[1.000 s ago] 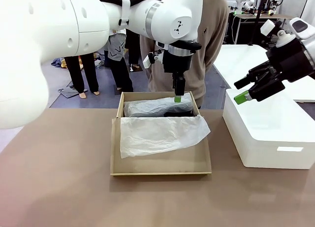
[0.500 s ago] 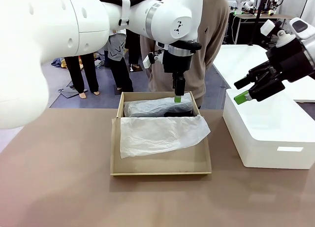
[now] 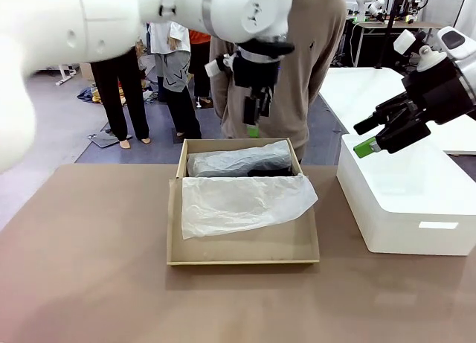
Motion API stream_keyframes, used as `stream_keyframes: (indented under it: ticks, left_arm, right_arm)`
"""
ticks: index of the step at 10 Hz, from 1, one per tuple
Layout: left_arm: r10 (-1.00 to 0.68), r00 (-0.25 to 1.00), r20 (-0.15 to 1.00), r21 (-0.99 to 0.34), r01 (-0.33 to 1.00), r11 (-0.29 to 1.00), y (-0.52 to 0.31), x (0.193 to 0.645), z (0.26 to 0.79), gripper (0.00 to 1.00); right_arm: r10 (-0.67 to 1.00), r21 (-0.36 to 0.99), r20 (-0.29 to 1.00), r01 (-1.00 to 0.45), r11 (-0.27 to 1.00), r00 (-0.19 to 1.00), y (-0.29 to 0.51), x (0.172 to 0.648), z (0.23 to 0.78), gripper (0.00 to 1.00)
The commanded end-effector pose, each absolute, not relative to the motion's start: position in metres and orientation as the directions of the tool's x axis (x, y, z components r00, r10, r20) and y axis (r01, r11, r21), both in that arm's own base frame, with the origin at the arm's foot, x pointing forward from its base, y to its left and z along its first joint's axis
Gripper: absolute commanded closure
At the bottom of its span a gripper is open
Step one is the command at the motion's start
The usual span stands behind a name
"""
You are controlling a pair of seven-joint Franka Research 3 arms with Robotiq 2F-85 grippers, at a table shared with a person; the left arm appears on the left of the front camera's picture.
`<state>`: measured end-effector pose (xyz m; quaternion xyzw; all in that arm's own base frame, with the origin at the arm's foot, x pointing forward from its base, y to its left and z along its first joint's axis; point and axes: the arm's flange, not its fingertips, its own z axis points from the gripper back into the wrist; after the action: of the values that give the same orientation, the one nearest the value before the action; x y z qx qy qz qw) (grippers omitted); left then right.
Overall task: Pack the shoes into the box.
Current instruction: Close the Shoes Box.
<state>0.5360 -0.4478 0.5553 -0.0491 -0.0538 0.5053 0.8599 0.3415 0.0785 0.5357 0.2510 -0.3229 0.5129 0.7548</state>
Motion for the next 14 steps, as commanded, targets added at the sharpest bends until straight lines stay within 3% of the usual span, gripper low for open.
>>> stream_keyframes:
  ticks: [1, 4, 7, 8, 14]
  left_arm:
    - [0.72, 0.694, -0.003, -0.099, -0.716, 0.691, -0.402, 0.531, 0.564, 0.0]
    - [0.39, 0.913, -0.121, -0.05, -0.398, 0.916, -0.351, 0.538, 0.584, 0.0]
    - [0.166, 0.981, -0.097, 0.059, -0.16, 0.985, -0.334, 0.551, 0.589, 0.0]
    - [0.296, 0.943, -0.15, -0.036, -0.304, 0.952, -0.338, 0.543, 0.582, 0.0]
    - [0.284, 0.948, -0.142, -0.024, -0.291, 0.957, -0.338, 0.544, 0.581, 0.0]
  right_arm:
    - [0.594, 0.035, 0.769, -0.944, 0.329, 0.236, 0.08, 0.345, 0.535, 0.0]
    - [0.594, 0.035, 0.769, -0.944, 0.329, 0.236, 0.08, 0.345, 0.535, 0.0]
    - [0.594, 0.035, 0.769, -0.944, 0.329, 0.236, 0.08, 0.345, 0.535, 0.0]
    - [0.594, 0.035, 0.769, -0.944, 0.329, 0.236, 0.08, 0.345, 0.535, 0.0]
    - [0.594, 0.035, 0.769, -0.944, 0.329, 0.236, 0.08, 0.345, 0.535, 0.0]
